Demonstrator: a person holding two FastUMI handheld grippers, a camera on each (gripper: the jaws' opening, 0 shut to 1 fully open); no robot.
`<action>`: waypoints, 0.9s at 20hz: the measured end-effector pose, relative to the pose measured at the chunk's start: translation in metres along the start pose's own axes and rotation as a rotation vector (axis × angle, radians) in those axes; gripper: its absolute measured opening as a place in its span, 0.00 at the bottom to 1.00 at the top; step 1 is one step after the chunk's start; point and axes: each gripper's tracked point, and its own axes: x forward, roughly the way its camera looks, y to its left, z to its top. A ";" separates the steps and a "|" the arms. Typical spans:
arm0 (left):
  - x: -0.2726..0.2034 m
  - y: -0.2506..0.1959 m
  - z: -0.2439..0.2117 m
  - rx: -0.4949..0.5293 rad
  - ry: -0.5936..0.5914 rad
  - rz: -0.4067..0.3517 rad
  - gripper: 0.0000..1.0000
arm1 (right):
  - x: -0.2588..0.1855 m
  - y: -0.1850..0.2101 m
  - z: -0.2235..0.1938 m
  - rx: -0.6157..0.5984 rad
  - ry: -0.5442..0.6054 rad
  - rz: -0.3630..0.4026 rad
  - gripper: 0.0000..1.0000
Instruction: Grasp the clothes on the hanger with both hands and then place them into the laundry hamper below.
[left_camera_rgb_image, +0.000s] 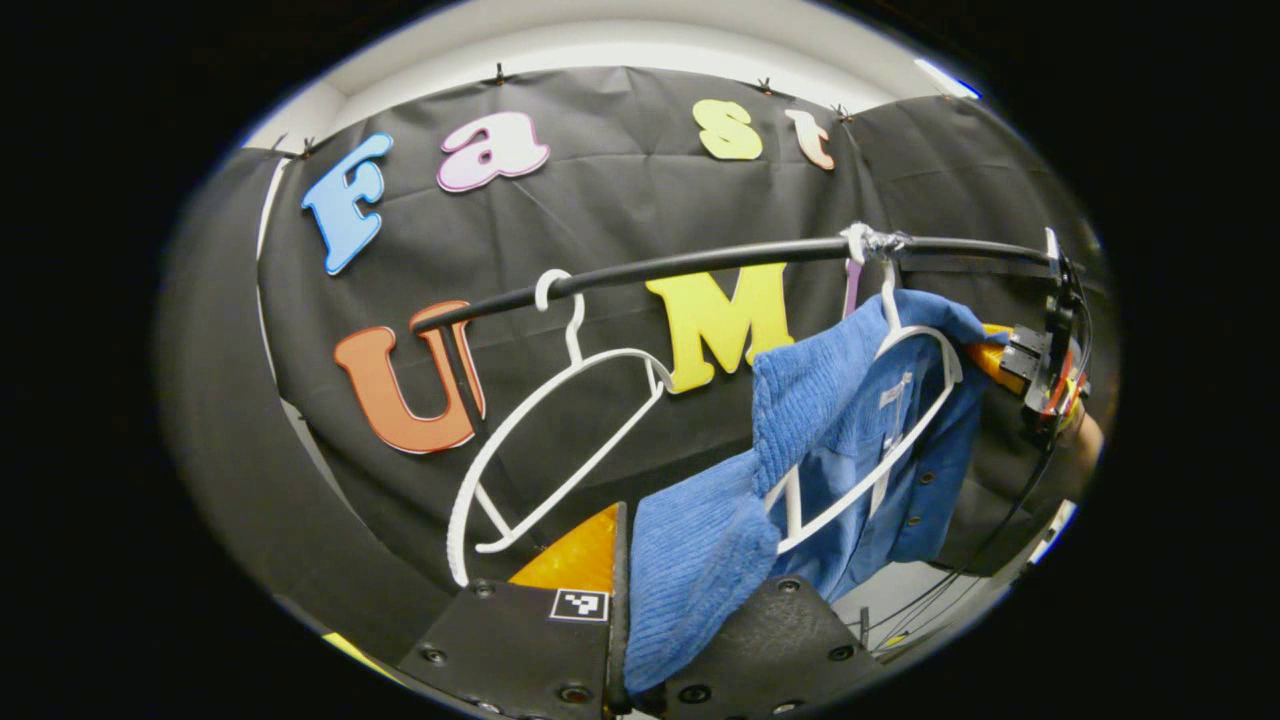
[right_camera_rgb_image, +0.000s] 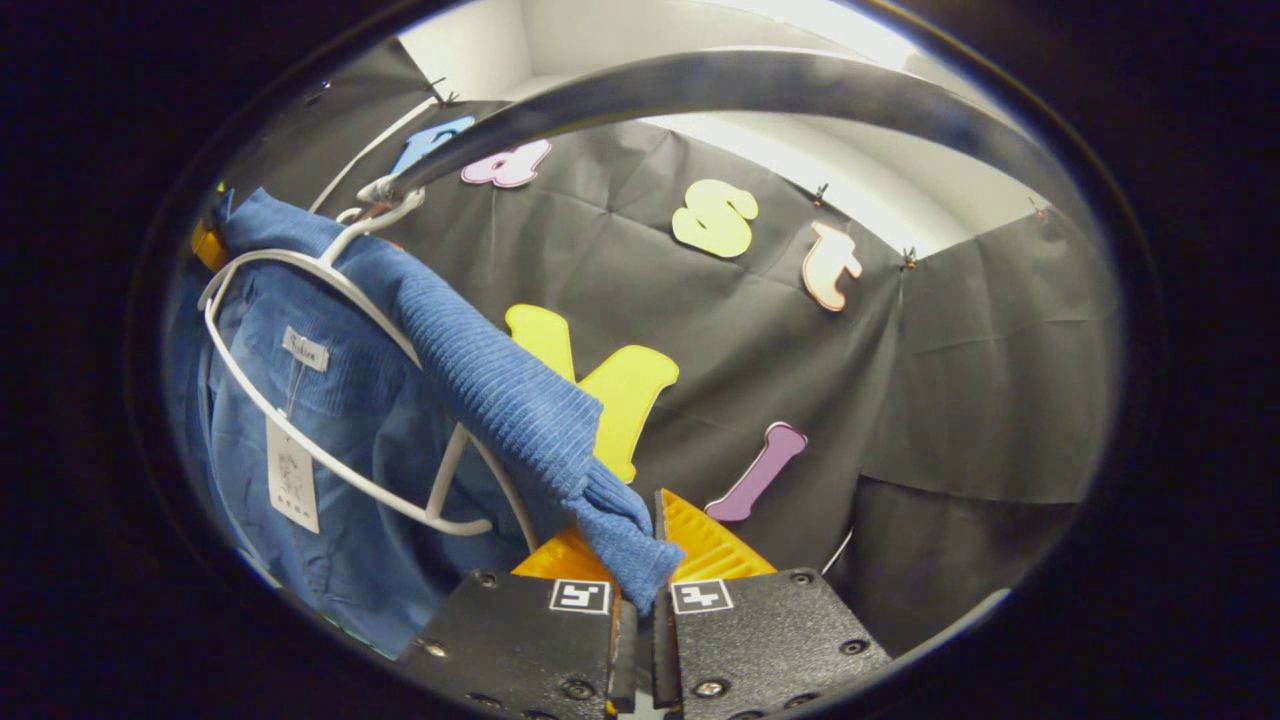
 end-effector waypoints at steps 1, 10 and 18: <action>0.004 -0.002 -0.002 0.000 0.000 -0.015 0.10 | 0.001 0.001 -0.004 -0.001 0.005 0.002 0.10; 0.033 -0.022 -0.030 -0.115 0.013 -0.158 0.10 | 0.003 0.012 -0.023 -0.041 0.027 -0.014 0.10; 0.044 -0.018 -0.032 -0.123 -0.041 -0.148 0.10 | 0.001 0.018 -0.031 -0.072 0.014 -0.009 0.10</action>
